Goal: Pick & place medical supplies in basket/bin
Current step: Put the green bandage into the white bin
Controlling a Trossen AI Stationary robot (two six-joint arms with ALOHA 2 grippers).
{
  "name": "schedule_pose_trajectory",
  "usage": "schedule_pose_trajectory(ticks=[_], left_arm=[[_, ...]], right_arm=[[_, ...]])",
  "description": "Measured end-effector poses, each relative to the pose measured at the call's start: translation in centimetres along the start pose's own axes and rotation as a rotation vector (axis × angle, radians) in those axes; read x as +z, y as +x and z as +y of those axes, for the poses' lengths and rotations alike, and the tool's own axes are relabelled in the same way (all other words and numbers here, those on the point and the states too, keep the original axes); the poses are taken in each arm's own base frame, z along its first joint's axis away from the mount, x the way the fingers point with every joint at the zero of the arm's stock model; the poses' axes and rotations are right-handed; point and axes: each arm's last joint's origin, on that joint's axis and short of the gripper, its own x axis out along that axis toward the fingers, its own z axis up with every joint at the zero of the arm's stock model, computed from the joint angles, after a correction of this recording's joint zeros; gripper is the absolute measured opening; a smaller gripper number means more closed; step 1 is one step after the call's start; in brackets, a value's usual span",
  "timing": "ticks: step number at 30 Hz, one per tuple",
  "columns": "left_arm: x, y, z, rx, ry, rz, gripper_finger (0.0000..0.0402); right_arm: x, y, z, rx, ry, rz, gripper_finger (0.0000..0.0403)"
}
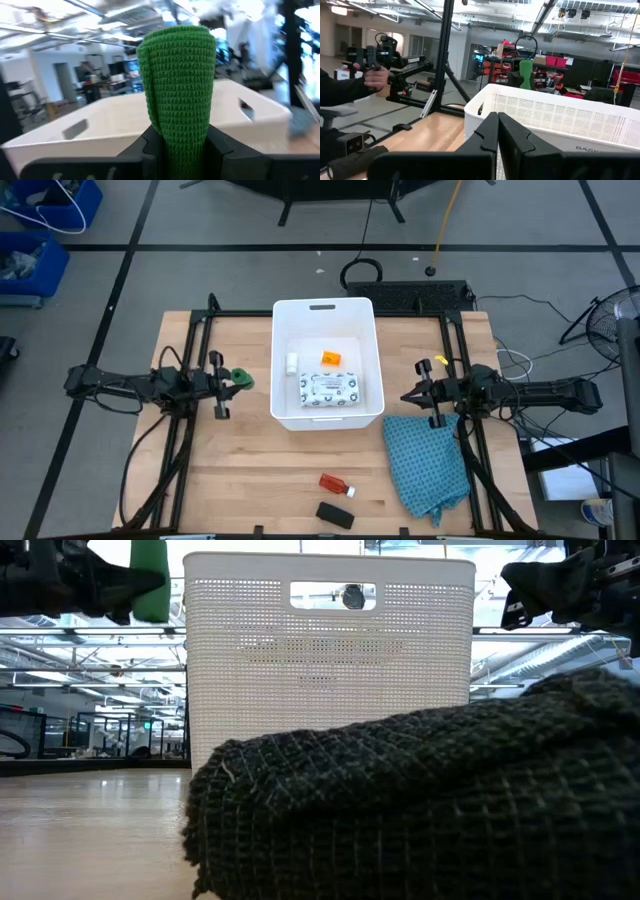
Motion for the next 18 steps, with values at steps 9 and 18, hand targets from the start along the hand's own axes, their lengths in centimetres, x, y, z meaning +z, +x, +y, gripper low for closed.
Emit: schedule_pose_trajectory(ticks=[9, 18], left_arm=[[8.8, 3.0, 1.5, 0.068, -0.001, -0.009, 0.0076], [16.3, 15.8, 2.3, 0.056, 0.090, 0.437, 0.0076]], right_arm=[[0.3, 0.0, 0.0, -0.001, 0.029, -0.025, 0.0000], [0.6, 0.0, -0.1, -0.005, -0.008, -0.065, 0.0000]])
